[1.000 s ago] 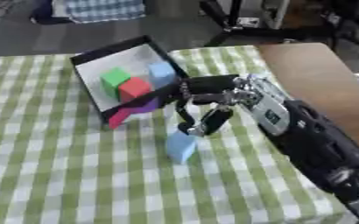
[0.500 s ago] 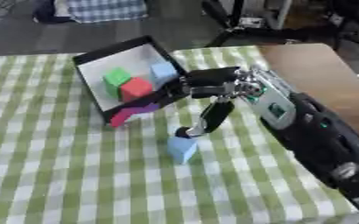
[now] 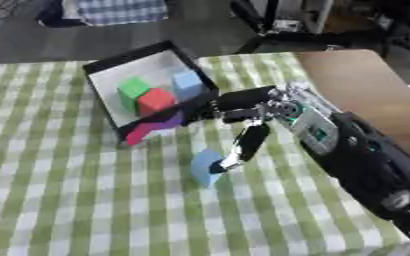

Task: Pick up objects on the table and place them in the box.

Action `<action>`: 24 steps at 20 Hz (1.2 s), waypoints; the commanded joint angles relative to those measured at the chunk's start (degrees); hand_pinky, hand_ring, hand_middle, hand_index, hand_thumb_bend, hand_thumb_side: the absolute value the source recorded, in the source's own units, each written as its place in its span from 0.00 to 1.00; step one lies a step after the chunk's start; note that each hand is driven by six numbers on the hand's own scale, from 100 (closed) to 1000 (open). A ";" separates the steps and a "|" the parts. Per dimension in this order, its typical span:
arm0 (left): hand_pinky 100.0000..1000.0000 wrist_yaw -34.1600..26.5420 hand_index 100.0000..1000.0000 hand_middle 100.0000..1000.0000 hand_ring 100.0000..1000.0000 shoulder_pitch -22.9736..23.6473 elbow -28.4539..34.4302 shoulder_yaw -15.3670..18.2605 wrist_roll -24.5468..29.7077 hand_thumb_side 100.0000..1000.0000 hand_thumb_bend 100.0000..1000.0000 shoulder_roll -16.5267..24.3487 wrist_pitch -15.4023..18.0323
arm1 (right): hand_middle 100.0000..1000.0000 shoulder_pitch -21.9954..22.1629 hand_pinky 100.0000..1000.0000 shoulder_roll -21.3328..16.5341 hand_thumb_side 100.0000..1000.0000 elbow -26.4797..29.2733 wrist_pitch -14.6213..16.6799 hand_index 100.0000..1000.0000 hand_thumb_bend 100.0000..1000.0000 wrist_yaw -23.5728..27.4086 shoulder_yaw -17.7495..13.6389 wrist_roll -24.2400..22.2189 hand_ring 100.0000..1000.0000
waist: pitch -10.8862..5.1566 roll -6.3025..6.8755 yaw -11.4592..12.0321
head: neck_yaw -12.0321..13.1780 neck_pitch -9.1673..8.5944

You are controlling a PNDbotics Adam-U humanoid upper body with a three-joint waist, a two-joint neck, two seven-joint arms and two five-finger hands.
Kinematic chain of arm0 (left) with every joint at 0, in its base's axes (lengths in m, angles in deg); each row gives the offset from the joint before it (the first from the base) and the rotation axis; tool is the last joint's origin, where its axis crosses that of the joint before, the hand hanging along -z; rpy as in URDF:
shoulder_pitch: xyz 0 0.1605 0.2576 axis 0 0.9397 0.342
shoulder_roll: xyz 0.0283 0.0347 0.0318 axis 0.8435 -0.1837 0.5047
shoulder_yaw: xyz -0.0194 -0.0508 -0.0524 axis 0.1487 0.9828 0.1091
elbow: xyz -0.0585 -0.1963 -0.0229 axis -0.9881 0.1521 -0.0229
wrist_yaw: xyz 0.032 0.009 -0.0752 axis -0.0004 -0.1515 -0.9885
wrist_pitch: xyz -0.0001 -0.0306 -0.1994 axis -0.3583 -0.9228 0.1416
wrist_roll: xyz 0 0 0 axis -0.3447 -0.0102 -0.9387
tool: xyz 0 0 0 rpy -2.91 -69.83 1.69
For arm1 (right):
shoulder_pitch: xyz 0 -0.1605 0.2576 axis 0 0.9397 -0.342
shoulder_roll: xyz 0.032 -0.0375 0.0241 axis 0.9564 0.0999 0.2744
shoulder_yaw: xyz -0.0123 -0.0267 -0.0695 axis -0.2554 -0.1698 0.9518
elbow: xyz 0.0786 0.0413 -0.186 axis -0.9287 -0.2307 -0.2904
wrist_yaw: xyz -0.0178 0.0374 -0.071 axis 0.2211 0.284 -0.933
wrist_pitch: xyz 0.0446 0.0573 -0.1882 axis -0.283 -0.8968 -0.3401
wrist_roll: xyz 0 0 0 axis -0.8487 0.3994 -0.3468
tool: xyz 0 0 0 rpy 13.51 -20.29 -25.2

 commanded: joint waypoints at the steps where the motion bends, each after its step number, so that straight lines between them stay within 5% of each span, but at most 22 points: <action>1: 0.74 0.06 0.81 0.50 0.48 -0.55 0.86 0.31 0.20 0.79 0.18 0.64 0.10 | 0.96 -0.76 0.97 -0.57 0.50 -1.77 9.42 1.00 0.43 -2.15 -0.54 -9.05 0.94 | -0.90 0.28 0.00 | 0.09 -0.11; 9: 0.74 -0.02 0.81 0.50 0.48 -0.57 0.91 0.35 0.20 0.79 0.18 0.43 0.08 | 0.94 -0.53 0.97 2.10 0.49 -7.59 11.53 0.96 0.40 -6.54 -1.32 -6.15 0.94 | -0.73 0.53 0.26 | -0.02 -0.11; 24: 0.74 -0.12 0.81 0.50 0.48 -0.72 0.94 0.30 0.32 0.79 0.18 0.23 0.13 | 0.92 0.35 0.96 5.55 0.44 -9.77 13.16 0.85 0.32 -7.03 -0.42 -4.17 0.92 | -0.57 0.64 0.64 | -0.28 -0.11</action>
